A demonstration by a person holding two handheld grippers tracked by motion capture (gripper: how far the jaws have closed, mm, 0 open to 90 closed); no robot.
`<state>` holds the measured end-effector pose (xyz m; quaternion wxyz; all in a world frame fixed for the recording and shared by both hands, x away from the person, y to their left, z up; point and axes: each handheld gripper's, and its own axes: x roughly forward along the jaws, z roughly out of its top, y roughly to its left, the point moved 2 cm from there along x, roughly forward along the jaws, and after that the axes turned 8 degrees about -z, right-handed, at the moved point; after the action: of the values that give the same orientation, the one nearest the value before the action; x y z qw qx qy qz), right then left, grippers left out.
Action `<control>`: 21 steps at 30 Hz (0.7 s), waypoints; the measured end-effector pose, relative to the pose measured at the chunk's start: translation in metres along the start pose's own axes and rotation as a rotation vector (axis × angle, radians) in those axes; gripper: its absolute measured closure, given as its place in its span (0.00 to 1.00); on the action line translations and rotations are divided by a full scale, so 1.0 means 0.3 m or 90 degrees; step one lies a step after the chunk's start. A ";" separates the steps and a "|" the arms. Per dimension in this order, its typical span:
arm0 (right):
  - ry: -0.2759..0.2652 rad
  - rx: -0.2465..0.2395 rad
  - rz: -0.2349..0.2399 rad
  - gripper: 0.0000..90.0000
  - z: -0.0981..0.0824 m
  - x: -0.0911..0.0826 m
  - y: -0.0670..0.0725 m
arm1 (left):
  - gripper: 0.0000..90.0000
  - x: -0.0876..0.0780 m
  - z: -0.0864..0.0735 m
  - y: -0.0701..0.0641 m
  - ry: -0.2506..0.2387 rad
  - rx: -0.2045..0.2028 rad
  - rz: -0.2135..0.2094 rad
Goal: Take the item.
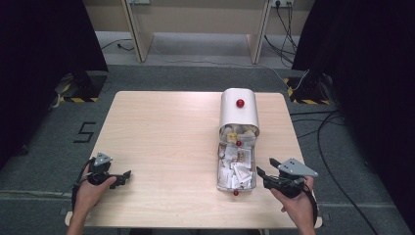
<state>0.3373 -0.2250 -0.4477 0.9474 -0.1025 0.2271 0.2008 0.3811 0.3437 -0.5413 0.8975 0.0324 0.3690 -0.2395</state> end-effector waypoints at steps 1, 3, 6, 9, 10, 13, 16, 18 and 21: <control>-0.002 -0.002 0.003 0.46 0.003 0.001 0.002 | 0.00 0.000 0.000 0.000 0.000 0.000 0.000; -0.004 -0.001 0.008 0.47 0.010 0.002 0.007 | 0.00 0.000 0.000 0.000 0.000 0.000 0.000; -0.007 -0.006 0.014 0.47 0.017 0.007 0.017 | 0.00 0.000 0.000 0.000 -0.001 -0.001 0.000; -0.006 -0.010 0.019 0.48 0.020 0.013 0.027 | 0.00 0.000 0.000 0.000 0.000 0.000 0.000; -0.006 -0.010 0.021 0.48 0.021 0.014 0.030 | 0.00 0.000 0.000 0.000 0.000 0.000 0.000; -0.007 -0.019 0.031 0.50 0.027 0.022 0.043 | 0.00 0.000 0.000 0.000 0.000 0.000 0.000; -0.006 -0.021 0.037 0.50 0.030 0.029 0.051 | 0.00 0.000 0.000 0.000 0.000 0.000 0.000; -0.004 -0.024 0.040 0.50 0.029 0.035 0.057 | 0.00 0.000 0.000 0.000 0.000 -0.001 0.000; -0.003 -0.027 0.044 0.50 0.031 0.039 0.067 | 0.00 0.000 0.000 0.000 0.000 0.000 0.000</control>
<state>0.3419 -0.2006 -0.4471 0.9381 -0.1141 0.2241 0.2384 0.3811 0.3436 -0.5413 0.8976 0.0321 0.3688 -0.2394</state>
